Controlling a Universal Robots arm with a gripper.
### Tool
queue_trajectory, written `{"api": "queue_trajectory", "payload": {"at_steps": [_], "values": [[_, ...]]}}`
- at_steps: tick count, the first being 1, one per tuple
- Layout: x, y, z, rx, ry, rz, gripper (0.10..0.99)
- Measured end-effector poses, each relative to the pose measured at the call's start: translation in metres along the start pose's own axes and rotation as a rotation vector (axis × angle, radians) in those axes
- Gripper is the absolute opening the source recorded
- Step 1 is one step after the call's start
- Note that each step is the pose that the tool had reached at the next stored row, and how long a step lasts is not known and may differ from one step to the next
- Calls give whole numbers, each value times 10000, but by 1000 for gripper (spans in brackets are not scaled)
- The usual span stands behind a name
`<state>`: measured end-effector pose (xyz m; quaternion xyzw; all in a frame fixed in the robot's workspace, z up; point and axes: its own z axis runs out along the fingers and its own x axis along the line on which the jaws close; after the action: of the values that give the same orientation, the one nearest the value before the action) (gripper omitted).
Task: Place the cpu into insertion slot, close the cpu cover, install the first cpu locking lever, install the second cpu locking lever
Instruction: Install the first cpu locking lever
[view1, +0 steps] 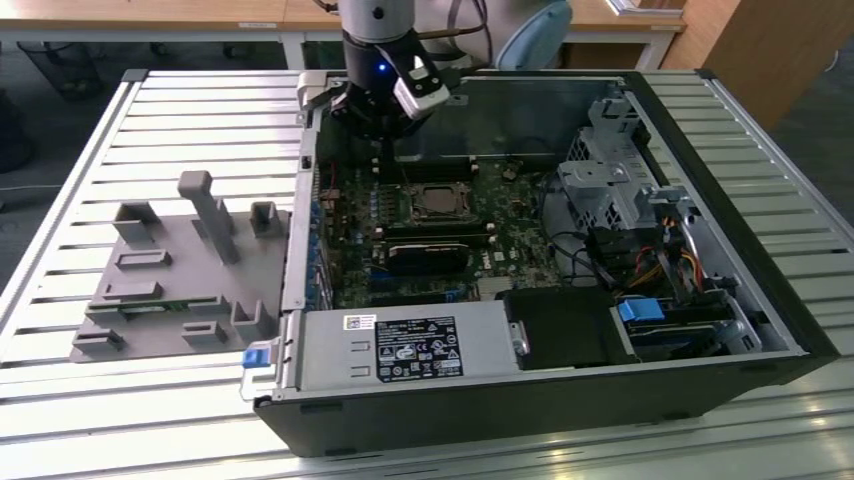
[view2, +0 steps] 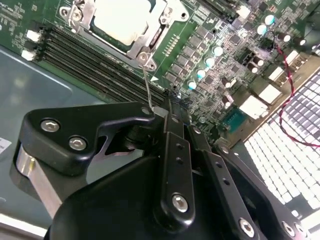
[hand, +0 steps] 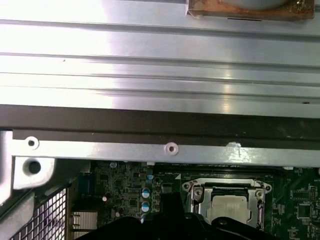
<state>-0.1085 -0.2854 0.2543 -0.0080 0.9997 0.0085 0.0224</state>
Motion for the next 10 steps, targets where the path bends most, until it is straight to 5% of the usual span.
{"api": "queue_trajectory", "payload": {"at_steps": [10], "values": [[-140, -2, 7, 1, 0, 1, 106]]}}
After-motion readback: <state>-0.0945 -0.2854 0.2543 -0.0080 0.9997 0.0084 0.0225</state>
